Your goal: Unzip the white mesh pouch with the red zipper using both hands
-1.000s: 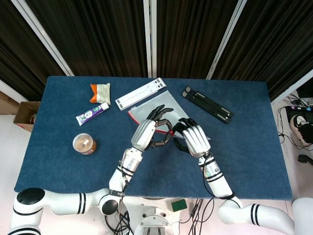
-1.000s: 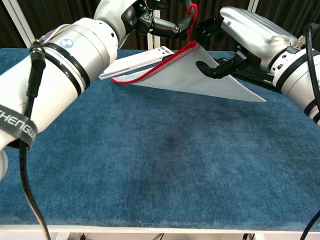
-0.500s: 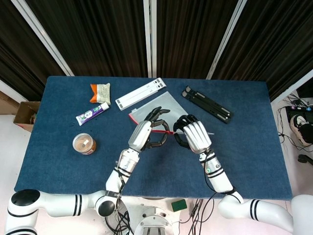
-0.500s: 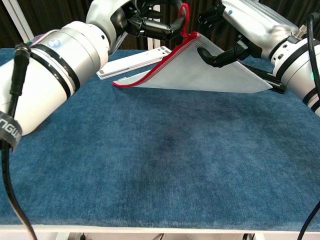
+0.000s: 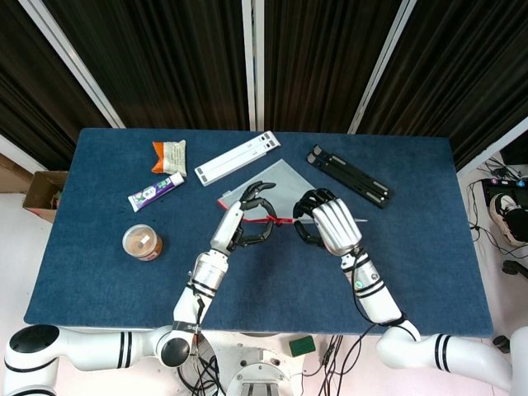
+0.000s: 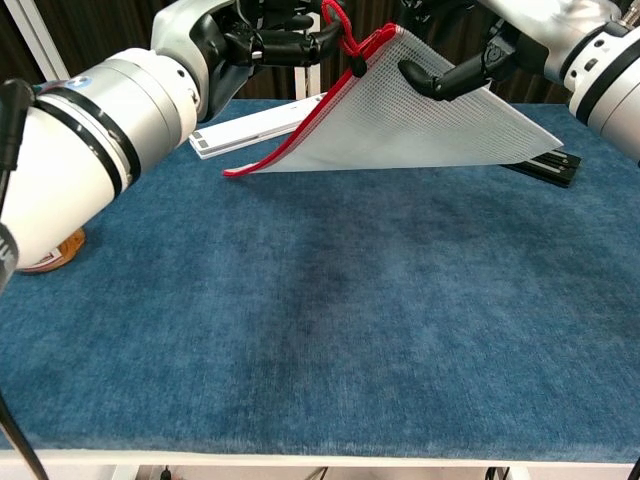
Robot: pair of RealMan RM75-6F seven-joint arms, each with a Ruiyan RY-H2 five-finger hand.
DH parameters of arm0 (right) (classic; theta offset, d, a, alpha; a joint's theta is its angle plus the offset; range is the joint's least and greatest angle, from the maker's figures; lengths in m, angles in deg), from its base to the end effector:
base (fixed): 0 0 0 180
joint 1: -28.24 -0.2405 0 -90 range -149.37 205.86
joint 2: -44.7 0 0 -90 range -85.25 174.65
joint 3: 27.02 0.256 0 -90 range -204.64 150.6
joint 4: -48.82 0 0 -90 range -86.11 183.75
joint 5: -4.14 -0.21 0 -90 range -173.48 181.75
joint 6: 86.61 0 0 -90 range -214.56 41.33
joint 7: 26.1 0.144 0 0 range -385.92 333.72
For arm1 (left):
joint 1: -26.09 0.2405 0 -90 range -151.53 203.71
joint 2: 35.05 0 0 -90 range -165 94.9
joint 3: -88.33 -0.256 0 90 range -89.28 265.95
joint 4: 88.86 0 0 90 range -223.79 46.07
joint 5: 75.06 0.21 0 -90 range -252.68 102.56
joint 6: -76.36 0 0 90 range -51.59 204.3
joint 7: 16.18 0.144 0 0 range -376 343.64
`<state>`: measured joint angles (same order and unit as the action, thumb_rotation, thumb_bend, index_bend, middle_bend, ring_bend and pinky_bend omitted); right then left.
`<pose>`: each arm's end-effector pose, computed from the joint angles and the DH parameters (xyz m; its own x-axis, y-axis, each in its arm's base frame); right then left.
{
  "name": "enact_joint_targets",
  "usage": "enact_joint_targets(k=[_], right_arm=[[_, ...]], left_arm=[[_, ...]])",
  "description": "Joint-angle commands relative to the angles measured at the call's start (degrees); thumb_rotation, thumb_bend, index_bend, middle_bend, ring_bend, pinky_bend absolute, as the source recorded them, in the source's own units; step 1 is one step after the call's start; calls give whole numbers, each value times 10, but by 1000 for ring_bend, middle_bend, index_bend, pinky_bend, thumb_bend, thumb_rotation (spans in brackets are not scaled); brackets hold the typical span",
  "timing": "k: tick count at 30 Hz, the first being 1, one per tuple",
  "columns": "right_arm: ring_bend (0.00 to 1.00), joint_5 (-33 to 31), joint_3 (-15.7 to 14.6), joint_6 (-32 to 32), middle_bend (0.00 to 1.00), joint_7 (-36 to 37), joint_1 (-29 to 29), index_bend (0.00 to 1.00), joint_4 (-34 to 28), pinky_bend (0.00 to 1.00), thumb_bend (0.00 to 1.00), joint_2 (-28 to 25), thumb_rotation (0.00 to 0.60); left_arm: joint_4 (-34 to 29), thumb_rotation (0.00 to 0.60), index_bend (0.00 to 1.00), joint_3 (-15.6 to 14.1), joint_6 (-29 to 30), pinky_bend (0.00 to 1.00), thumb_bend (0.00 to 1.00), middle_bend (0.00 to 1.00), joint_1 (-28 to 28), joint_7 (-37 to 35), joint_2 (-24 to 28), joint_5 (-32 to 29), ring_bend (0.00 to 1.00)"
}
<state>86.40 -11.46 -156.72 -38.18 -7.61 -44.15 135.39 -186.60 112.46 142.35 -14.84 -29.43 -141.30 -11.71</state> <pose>-0.0928 -0.3124 0.0233 0.1396 -0.0177 0.9900 -0.8589 -0.4997 0.1122 -0.0154 0.3037 -0.0314 -0.6155 0.3883 0.6858 0.6937 -0.1461 0.7053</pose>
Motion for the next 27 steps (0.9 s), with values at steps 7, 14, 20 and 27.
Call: enact_joint_targets(k=[7,14,20,27], right_arm=[[334,-9,7,-6,583,10,-3,799,-17,376,580,-4,600],[334,-15,9,-9,583,20,-4,798,-23,376,580,-7,600],[334,-16,10,-13,583,32,-5,799,-28,376,580,-7,600],[334,-17,12,-13,583,49,-5,800,-42,376,580,-15,600]], left_arm=[[-13,600,610,12,-19,89,489,149,5,-23,2,-32,3],[-17,600,610,19,-29,89,489,150,5,-33,4,-48,3],[-17,600,610,23,-38,89,489,149,6,-43,6,-60,2],[-14,600,610,29,-54,89,489,150,6,-59,4,-78,2]])
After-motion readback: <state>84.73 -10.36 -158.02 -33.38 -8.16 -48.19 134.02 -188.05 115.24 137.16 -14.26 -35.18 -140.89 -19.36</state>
